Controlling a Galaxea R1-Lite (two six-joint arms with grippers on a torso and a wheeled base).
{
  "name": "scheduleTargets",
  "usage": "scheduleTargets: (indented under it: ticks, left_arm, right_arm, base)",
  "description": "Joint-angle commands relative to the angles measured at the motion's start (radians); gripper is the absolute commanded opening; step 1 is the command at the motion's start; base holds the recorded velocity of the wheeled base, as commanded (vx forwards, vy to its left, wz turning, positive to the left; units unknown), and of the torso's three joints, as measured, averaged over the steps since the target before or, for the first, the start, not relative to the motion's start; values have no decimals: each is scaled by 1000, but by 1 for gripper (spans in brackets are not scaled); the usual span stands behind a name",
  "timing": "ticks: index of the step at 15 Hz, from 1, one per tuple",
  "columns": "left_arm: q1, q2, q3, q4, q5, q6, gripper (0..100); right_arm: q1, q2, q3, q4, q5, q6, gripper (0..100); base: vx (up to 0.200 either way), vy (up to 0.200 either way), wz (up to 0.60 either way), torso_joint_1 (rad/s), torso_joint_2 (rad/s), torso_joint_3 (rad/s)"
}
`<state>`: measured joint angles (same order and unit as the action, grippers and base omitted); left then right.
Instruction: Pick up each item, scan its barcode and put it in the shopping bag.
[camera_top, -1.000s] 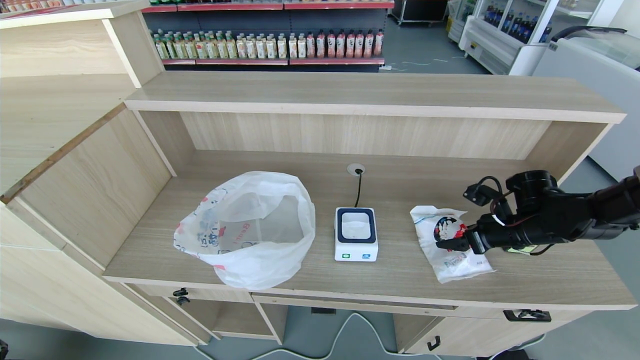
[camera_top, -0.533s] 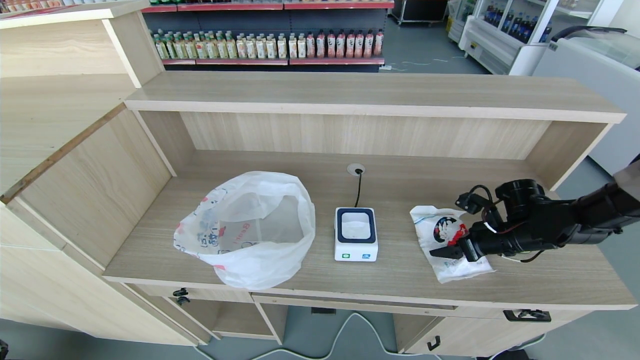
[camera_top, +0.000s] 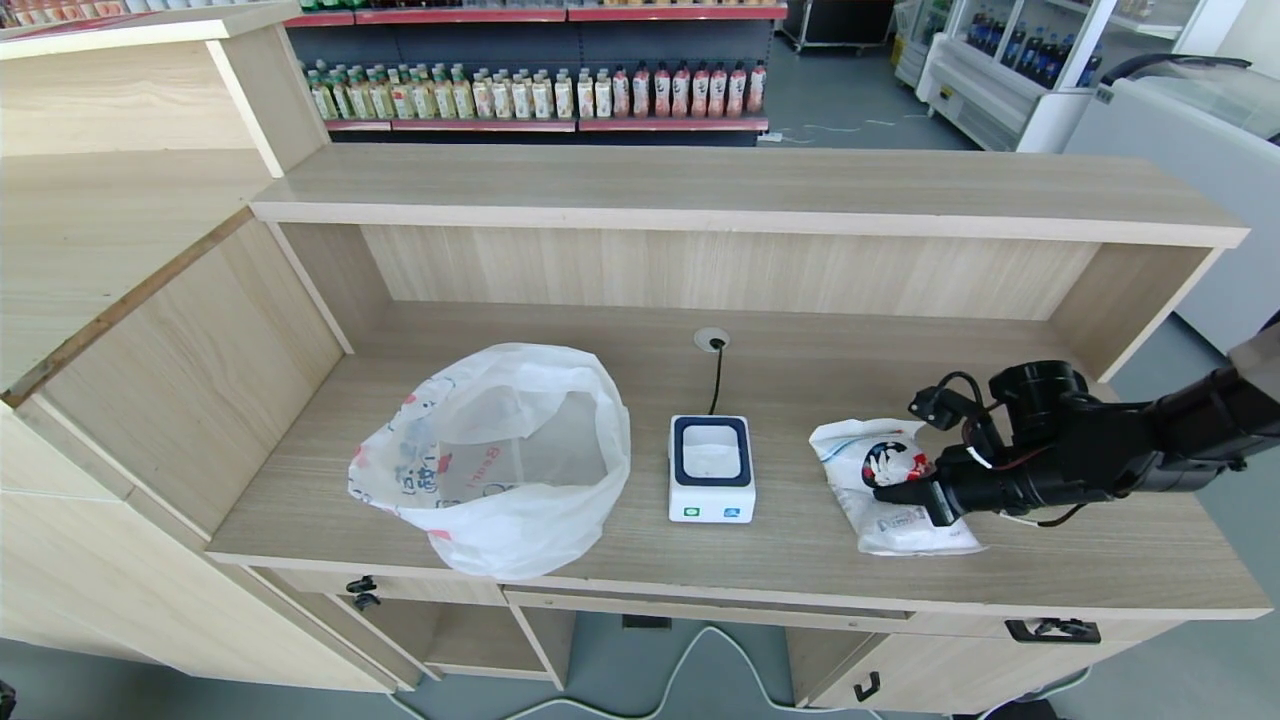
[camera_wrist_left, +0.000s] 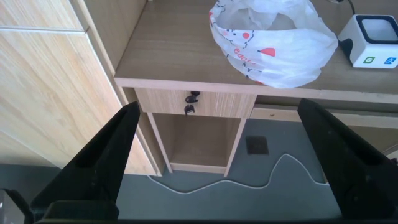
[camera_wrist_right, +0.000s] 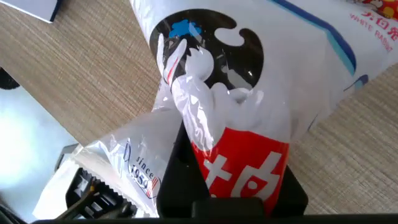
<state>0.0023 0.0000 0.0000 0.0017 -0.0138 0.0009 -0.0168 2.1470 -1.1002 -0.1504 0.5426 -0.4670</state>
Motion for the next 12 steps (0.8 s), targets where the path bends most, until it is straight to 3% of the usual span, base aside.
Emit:
scheduleTargets:
  ticks: [1,9,12]
  left_arm:
    - [1,0,0,0,0,-1,100]
    - [1,0,0,0,0,-1,100]
    - [1,0,0,0,0,-1,100]
  right_arm:
    - [0,-21,11,3,2,-19,0]
    - [-31,-386,95,-1,89,-464,0]
    - [-117,-487,99,-18,91,-815,0]
  base:
    - [0,0,0,0,0,0]
    - [0,0,0,0,0,0]
    - [0,0,0,0,0,0]
